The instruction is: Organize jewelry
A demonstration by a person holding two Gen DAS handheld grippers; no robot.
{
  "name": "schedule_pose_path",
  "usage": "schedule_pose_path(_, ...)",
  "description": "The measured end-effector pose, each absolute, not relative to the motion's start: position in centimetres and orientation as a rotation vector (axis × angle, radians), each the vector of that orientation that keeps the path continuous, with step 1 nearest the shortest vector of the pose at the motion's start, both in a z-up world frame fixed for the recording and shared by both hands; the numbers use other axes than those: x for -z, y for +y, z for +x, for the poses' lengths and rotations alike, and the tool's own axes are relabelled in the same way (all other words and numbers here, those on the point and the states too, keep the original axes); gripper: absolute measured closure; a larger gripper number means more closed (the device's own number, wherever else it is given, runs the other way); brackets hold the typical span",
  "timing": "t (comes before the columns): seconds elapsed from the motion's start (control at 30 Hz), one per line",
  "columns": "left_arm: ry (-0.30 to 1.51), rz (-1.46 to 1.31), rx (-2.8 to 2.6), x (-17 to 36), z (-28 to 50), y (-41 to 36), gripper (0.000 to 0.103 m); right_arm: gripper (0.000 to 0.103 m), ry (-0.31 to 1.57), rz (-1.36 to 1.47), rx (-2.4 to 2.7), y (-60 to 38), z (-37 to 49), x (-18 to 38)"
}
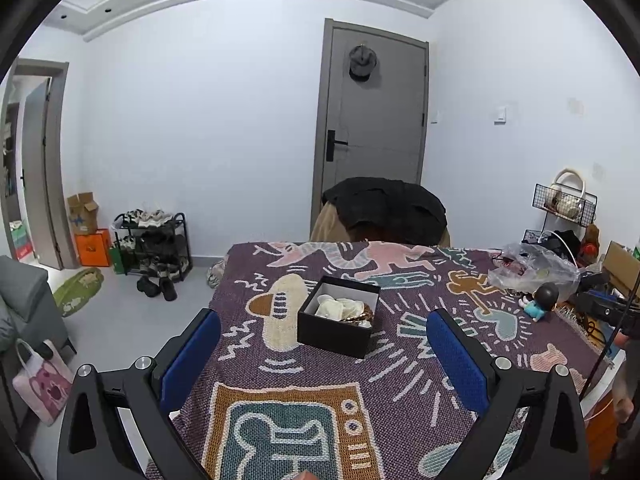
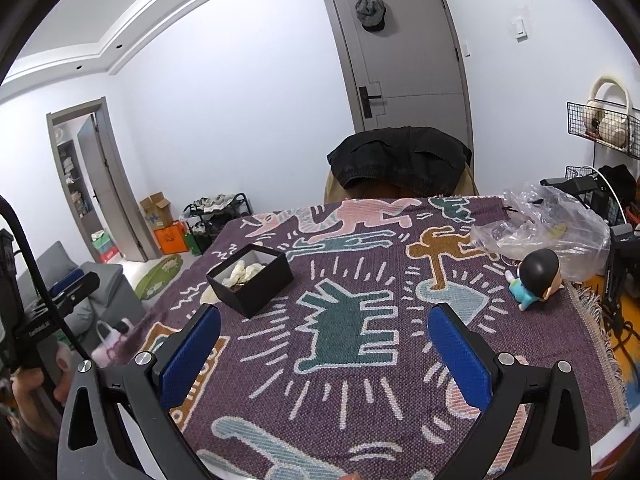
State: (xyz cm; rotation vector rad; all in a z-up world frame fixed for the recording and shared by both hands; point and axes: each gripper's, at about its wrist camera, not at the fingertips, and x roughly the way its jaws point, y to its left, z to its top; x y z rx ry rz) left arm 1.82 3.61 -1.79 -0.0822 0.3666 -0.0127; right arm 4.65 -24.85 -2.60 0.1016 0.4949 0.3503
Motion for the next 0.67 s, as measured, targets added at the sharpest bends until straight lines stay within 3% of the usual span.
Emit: schedule_pose_path(0.67, 0.358, -0.107, 0.030, 1.7, 2.1, 3.8, 0.000, 0.000, 0.513, 0.092, -0.352, -23.7, 4.9, 3.4)
